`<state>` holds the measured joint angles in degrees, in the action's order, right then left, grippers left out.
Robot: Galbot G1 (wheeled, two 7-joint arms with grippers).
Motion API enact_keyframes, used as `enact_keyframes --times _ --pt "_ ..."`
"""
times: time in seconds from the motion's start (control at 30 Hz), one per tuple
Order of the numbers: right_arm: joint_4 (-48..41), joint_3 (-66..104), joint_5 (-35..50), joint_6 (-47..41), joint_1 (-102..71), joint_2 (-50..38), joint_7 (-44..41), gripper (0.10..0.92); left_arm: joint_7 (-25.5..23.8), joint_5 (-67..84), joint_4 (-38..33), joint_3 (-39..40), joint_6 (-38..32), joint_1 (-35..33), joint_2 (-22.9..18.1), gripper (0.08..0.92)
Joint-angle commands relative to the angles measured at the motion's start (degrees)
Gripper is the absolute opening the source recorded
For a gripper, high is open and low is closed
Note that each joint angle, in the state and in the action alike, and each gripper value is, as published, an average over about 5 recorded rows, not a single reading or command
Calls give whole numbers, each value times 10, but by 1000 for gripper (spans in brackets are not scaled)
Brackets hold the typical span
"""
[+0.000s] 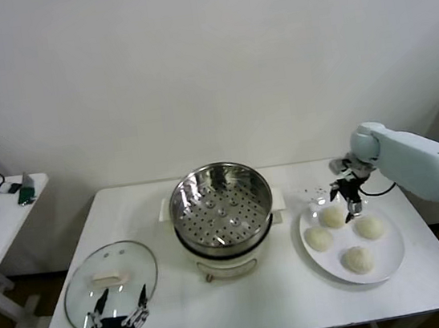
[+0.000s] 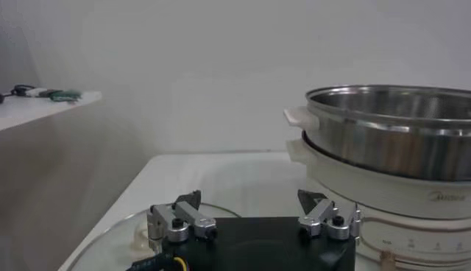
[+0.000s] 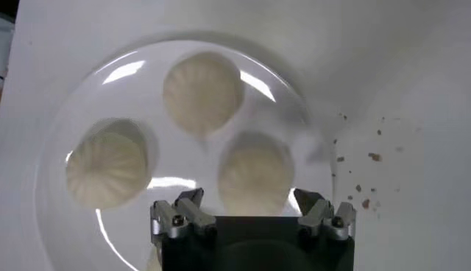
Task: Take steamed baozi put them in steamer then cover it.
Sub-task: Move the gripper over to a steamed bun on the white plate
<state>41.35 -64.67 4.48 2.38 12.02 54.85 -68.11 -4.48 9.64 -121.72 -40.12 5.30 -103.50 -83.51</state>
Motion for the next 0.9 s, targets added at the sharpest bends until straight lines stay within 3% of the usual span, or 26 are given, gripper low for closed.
enact_keyframes --times 0.03,0.53,0.9 --pt "-18 1 -15 -4 -7 14 5 823 0 0 -1 0 1 0 -1 823" --pt "-22 12 -27 -11 -19 17 11 800 2 1 3 -3 1 0 4 823" --pt "-16 25 -30 -9 -28 15 21 626 2 -1 5 -1 4 3 5 823"
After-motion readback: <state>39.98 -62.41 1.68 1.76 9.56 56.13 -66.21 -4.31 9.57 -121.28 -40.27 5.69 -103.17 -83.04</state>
